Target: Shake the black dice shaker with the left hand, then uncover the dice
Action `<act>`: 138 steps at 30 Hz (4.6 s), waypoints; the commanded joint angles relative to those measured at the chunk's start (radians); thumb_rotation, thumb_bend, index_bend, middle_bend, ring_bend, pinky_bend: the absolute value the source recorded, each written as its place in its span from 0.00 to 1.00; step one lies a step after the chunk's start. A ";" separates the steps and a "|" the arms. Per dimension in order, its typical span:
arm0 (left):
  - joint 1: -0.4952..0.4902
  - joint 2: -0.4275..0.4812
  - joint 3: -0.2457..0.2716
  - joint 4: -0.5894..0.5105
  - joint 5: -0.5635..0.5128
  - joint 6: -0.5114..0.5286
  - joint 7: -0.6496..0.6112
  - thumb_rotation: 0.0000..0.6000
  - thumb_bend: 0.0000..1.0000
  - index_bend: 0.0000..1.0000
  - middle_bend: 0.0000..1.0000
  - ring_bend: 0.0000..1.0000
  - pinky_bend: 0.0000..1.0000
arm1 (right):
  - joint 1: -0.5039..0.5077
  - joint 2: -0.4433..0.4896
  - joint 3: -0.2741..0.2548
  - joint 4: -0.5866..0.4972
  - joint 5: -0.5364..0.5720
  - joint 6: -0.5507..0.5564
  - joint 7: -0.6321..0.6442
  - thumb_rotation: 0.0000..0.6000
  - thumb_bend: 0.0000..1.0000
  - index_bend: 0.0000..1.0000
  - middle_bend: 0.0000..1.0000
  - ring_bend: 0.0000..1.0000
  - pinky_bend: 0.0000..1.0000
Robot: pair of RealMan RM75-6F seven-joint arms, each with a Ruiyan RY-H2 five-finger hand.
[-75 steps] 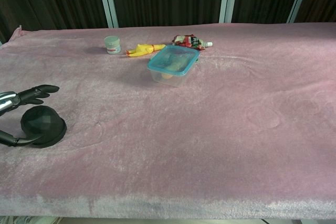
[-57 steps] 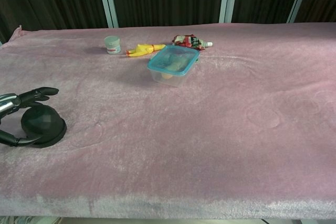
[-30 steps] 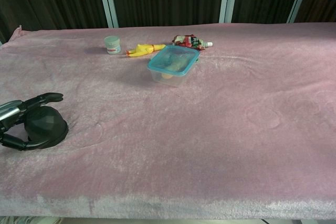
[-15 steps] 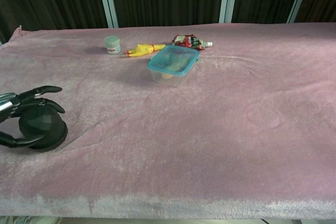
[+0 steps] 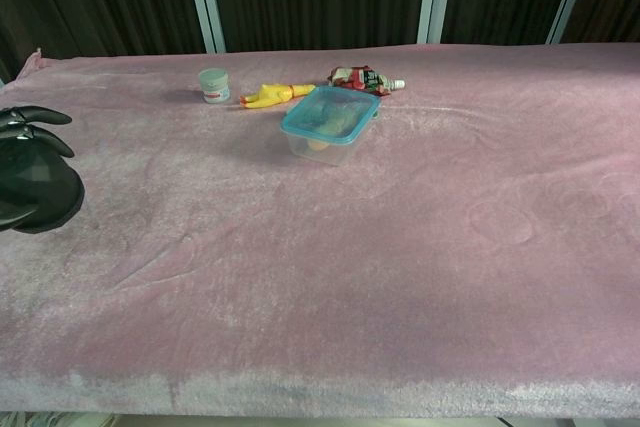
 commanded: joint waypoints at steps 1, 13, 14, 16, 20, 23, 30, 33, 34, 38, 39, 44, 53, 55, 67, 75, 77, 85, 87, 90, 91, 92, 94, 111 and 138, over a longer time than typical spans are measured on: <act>0.057 -0.087 -0.123 0.154 -0.061 0.201 0.535 1.00 0.33 0.24 0.34 0.42 0.61 | -0.001 0.001 -0.001 0.001 -0.002 0.003 0.003 1.00 0.14 0.00 0.00 0.00 0.15; 0.040 0.014 -0.010 -0.077 0.010 0.082 -0.106 1.00 0.33 0.36 0.43 0.47 0.61 | 0.002 -0.004 0.000 0.000 0.004 -0.007 -0.012 1.00 0.14 0.00 0.00 0.00 0.15; 0.032 0.031 0.005 -0.102 0.025 0.070 -0.201 1.00 0.33 0.36 0.43 0.47 0.62 | 0.002 -0.004 0.000 0.000 0.005 -0.008 -0.013 1.00 0.14 0.00 0.00 0.00 0.15; 0.012 0.061 0.033 -0.137 0.056 0.051 -0.392 1.00 0.33 0.37 0.43 0.47 0.62 | 0.003 -0.004 0.000 -0.001 0.007 -0.010 -0.015 1.00 0.14 0.00 0.00 0.00 0.15; -0.019 0.088 0.070 -0.155 0.098 0.026 -0.615 1.00 0.33 0.37 0.43 0.47 0.62 | 0.002 -0.001 -0.002 -0.003 0.007 -0.011 -0.016 1.00 0.14 0.00 0.00 0.00 0.15; -0.032 0.087 0.074 -0.138 0.099 0.006 -0.633 1.00 0.33 0.37 0.43 0.47 0.62 | 0.001 0.000 -0.004 -0.003 0.005 -0.009 -0.015 1.00 0.14 0.00 0.00 0.00 0.15; -0.023 0.056 0.017 -0.097 -0.002 -0.060 -0.290 1.00 0.33 0.37 0.43 0.47 0.62 | -0.004 0.000 -0.006 0.000 -0.002 0.002 -0.007 1.00 0.14 0.00 0.00 0.00 0.15; -0.007 0.028 -0.023 -0.067 -0.068 -0.068 -0.038 1.00 0.33 0.37 0.43 0.47 0.62 | -0.005 0.000 -0.007 0.002 -0.004 0.004 -0.005 1.00 0.14 0.00 0.00 0.00 0.15; -0.002 0.019 -0.035 -0.056 -0.085 -0.066 0.036 1.00 0.33 0.37 0.43 0.47 0.62 | -0.005 0.000 -0.007 0.002 -0.004 0.005 -0.004 1.00 0.14 0.00 0.00 0.00 0.15; 0.015 -0.028 -0.077 -0.005 -0.135 -0.034 0.302 1.00 0.33 0.37 0.43 0.47 0.62 | -0.005 0.000 -0.007 0.005 -0.006 0.006 -0.001 1.00 0.14 0.00 0.00 0.00 0.15; 0.019 -0.045 -0.087 0.015 -0.141 -0.017 0.368 1.00 0.33 0.38 0.43 0.47 0.62 | -0.005 0.000 -0.007 0.005 -0.005 0.005 -0.001 1.00 0.14 0.00 0.00 0.00 0.15; 0.026 -0.064 -0.089 -0.003 -0.135 -0.010 0.358 1.00 0.33 0.38 0.43 0.47 0.62 | -0.004 -0.001 -0.006 0.002 -0.001 0.000 -0.008 1.00 0.14 0.00 0.00 0.00 0.15; 0.020 -0.042 -0.069 -0.084 -0.121 -0.069 0.141 1.00 0.33 0.38 0.44 0.47 0.63 | -0.002 -0.002 -0.005 0.000 0.005 -0.008 -0.018 1.00 0.14 0.00 0.00 0.00 0.15; 0.015 -0.041 -0.063 -0.092 -0.121 -0.096 0.092 1.00 0.33 0.38 0.44 0.47 0.63 | -0.001 -0.002 -0.006 -0.001 0.006 -0.011 -0.021 1.00 0.14 0.00 0.00 0.00 0.15; 0.001 -0.113 -0.059 -0.033 -0.133 -0.172 -0.072 1.00 0.33 0.37 0.38 0.42 0.55 | 0.005 0.000 -0.004 -0.008 0.018 -0.027 -0.034 1.00 0.14 0.00 0.00 0.00 0.15; -0.002 -0.136 -0.046 0.011 -0.124 -0.195 -0.069 1.00 0.33 0.26 0.20 0.16 0.32 | 0.005 -0.001 -0.005 -0.006 0.014 -0.026 -0.032 1.00 0.14 0.00 0.00 0.00 0.15; -0.003 -0.133 -0.042 0.014 -0.118 -0.196 -0.074 1.00 0.33 0.23 0.17 0.13 0.30 | 0.006 -0.001 -0.005 -0.006 0.015 -0.027 -0.033 1.00 0.14 0.00 0.00 0.00 0.15; -0.008 -0.113 -0.025 0.007 -0.106 -0.220 -0.084 1.00 0.33 0.15 0.03 0.01 0.23 | 0.006 0.000 -0.007 -0.007 0.015 -0.029 -0.034 1.00 0.14 0.00 0.00 0.00 0.15; -0.009 -0.111 -0.024 0.007 -0.109 -0.228 -0.079 1.00 0.33 0.14 0.02 0.00 0.23 | 0.006 0.000 -0.007 -0.007 0.015 -0.029 -0.035 1.00 0.14 0.00 0.00 0.00 0.15; -0.009 -0.110 -0.023 0.007 -0.112 -0.234 -0.072 1.00 0.33 0.13 0.01 0.00 0.23 | 0.006 0.000 -0.007 -0.007 0.016 -0.030 -0.036 1.00 0.14 0.00 0.00 0.00 0.15; -0.009 -0.109 -0.024 0.006 -0.112 -0.234 -0.065 1.00 0.33 0.13 0.01 0.00 0.23 | 0.006 -0.001 -0.007 -0.007 0.016 -0.031 -0.037 1.00 0.14 0.00 0.00 0.00 0.15; -0.008 -0.108 -0.025 0.005 -0.112 -0.231 -0.060 1.00 0.33 0.12 0.01 0.00 0.23 | 0.007 0.000 -0.007 -0.007 0.017 -0.032 -0.037 1.00 0.14 0.00 0.00 0.00 0.15; -0.007 -0.106 -0.026 0.003 -0.112 -0.228 -0.056 1.00 0.33 0.12 0.01 0.00 0.23 | 0.007 0.000 -0.007 -0.008 0.017 -0.032 -0.038 1.00 0.14 0.00 0.00 0.00 0.15; 0.006 -0.076 -0.041 -0.063 -0.124 -0.196 0.130 1.00 0.33 0.27 0.14 0.17 0.27 | 0.012 0.004 -0.008 -0.013 0.023 -0.044 -0.044 1.00 0.14 0.00 0.00 0.00 0.15; 0.045 -0.032 -0.048 -0.121 -0.071 -0.055 0.246 1.00 0.34 0.35 0.27 0.36 0.57 | 0.014 0.002 -0.010 -0.012 0.026 -0.049 -0.052 1.00 0.14 0.00 0.00 0.00 0.15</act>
